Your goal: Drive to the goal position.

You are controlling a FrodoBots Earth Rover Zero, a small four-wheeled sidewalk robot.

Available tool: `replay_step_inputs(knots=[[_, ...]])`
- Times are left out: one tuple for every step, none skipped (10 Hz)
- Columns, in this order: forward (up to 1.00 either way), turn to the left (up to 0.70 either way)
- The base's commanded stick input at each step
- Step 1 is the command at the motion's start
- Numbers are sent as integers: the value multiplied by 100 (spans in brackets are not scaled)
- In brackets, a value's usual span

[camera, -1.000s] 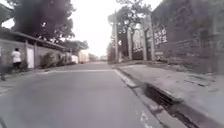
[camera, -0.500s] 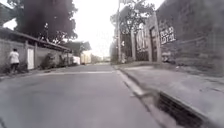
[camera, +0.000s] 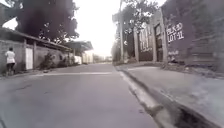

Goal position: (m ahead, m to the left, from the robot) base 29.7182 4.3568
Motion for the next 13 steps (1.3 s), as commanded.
replay_step_inputs(knots=[[100, -5], [100, 0], [100, 0], [100, 0], [100, 0], [100, 0], [100, 0], [100, 0], [100, 0], [100, 0], [100, 0], [100, 0], [100, 0]])
